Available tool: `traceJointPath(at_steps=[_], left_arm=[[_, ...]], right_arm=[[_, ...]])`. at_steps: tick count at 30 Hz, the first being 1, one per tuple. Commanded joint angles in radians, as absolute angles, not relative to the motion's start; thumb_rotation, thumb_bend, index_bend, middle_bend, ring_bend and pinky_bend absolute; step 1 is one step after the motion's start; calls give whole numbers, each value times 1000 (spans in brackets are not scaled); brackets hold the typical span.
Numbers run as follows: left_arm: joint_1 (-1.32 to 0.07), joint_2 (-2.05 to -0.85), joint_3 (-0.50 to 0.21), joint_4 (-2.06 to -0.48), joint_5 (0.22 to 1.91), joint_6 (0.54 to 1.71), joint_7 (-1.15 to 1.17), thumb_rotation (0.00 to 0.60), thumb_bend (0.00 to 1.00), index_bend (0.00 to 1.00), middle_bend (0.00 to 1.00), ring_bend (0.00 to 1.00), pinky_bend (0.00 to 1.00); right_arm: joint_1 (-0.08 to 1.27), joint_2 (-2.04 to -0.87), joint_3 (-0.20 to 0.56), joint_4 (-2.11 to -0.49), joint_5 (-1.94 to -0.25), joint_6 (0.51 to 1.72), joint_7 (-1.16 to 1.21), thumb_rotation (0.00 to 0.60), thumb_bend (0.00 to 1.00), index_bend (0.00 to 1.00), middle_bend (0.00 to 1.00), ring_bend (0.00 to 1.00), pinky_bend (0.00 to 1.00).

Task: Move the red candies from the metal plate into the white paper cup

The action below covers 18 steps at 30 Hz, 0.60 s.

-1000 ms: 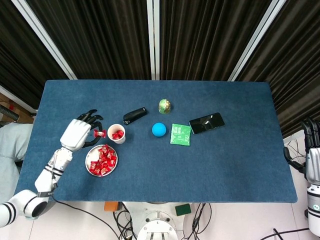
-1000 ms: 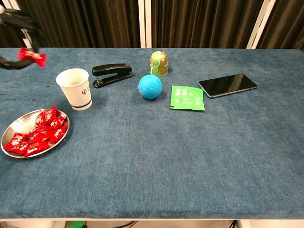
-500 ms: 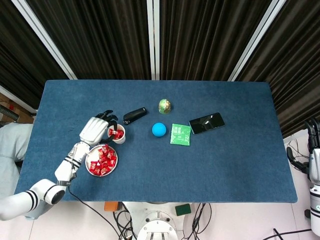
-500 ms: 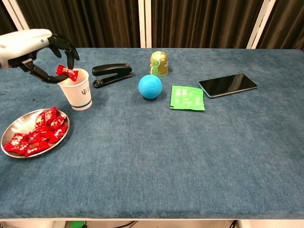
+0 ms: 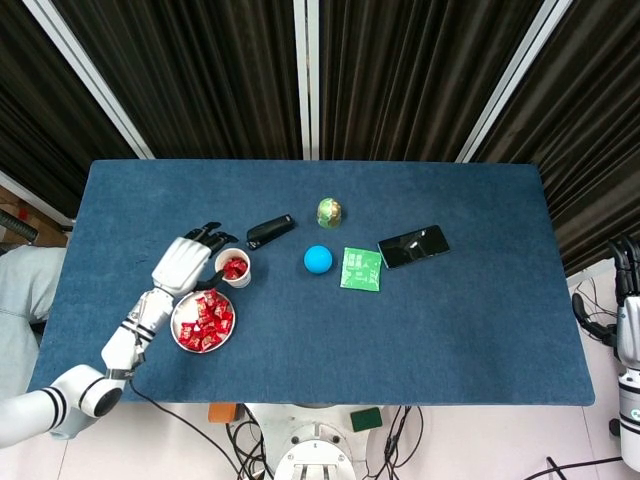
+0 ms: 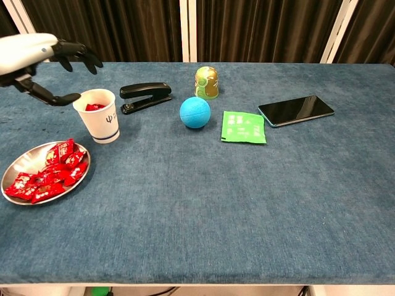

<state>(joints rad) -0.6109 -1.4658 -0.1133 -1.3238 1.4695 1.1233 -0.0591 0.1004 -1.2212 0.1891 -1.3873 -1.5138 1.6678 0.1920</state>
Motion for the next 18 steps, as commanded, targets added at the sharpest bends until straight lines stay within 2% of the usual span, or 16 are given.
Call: traceJointPath(at_steps=[1, 5, 13, 18], left_arm=[[-553, -1409, -79, -1415, 1495, 1198, -31, 600, 336, 295, 269, 118, 284], [-476, -1348, -20, -1505, 1505, 1256, -7, 600, 331, 349, 269, 118, 284], [-368, -1304, 80, -1568, 1517, 1297, 12, 600, 329, 368, 270, 118, 286], [-334, -1322, 99, -1555, 1504, 1290, 13, 600, 327, 383, 270, 118, 286]], right_arm=[[101, -1221, 190, -1388, -1515, 1668, 192, 600, 337, 0, 0, 0, 0], [104, -1223, 189, -1387, -1516, 1664, 192, 600, 339, 0, 0, 0, 0], [111, -1233, 184, -1383, -1524, 1658, 189, 600, 339, 0, 0, 0, 0], [111, -1234, 182, -1387, -1527, 1659, 182, 600, 339, 0, 0, 0, 0]])
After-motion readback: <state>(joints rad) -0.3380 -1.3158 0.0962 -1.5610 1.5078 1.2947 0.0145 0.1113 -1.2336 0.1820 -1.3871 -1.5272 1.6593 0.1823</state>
